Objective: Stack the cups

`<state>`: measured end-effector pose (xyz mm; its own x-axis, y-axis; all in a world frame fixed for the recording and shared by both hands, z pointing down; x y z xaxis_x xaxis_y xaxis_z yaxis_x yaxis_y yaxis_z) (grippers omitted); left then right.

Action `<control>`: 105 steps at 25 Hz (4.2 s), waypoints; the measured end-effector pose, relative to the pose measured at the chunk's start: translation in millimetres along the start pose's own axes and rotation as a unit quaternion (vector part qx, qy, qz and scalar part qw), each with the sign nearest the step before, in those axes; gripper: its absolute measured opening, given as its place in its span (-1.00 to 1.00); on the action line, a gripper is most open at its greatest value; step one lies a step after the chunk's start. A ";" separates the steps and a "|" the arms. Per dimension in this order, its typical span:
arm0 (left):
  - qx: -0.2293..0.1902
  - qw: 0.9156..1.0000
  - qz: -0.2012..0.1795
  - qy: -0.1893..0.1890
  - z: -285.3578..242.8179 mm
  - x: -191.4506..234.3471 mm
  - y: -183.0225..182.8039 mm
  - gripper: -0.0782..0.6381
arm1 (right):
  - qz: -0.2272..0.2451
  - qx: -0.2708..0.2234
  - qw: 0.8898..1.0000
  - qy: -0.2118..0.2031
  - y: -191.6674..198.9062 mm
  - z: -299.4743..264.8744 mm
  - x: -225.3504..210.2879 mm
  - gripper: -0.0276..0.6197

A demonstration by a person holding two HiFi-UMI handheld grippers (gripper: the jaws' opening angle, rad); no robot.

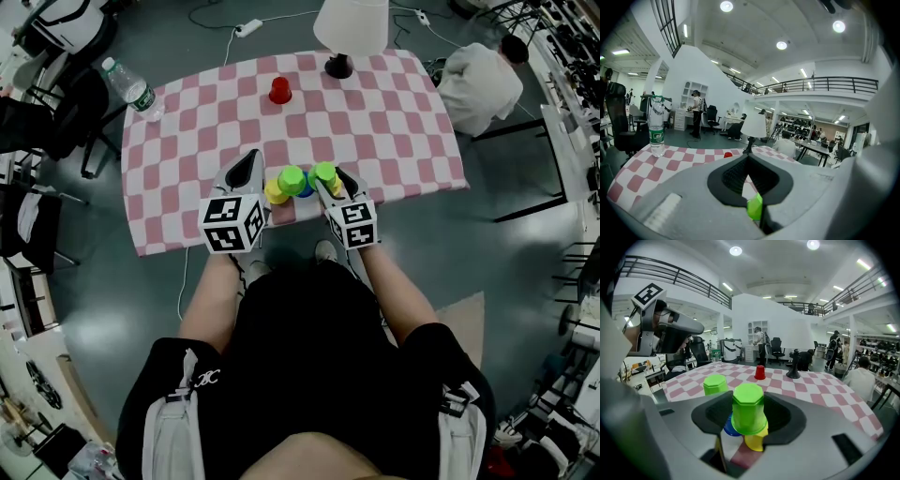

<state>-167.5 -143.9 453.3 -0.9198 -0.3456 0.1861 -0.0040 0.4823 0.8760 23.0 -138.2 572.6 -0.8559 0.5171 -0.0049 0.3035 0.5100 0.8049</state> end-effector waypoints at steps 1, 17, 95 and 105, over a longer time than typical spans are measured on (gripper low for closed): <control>0.000 1.000 -0.001 0.001 -0.4 -1.0 -0.7 -0.74 | 0.001 -0.001 1.000 0.000 0.4 0.4 -0.1 -0.28; -0.013 1.000 -0.005 -0.004 4.1 3.2 -11.3 -0.74 | -0.023 -0.160 0.987 0.017 -92.5 62.4 1.7 -0.11; 0.000 0.894 0.172 -0.414 81.2 15.4 45.1 -0.74 | 0.418 0.105 0.881 -0.193 -144.9 -308.8 -70.7 0.16; 0.018 0.890 0.177 -0.420 81.3 19.7 54.0 -0.74 | 0.371 0.132 0.898 -0.196 -129.4 -336.4 -69.7 0.12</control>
<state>-217.7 -59.2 468.1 -0.8348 0.5494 0.0356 0.3450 0.4716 0.8115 -97.5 -471.4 668.4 -0.1786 0.9581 0.2241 0.8627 0.0429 0.5040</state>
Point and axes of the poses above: the fingertips, and each gripper's own axes: z backward along the fingers, x to its left, y out of its underside, the point moved 5 cm from there along z, backward along the fingers, and after that the axes turned 9 degrees about x, right-handed, at the moved point
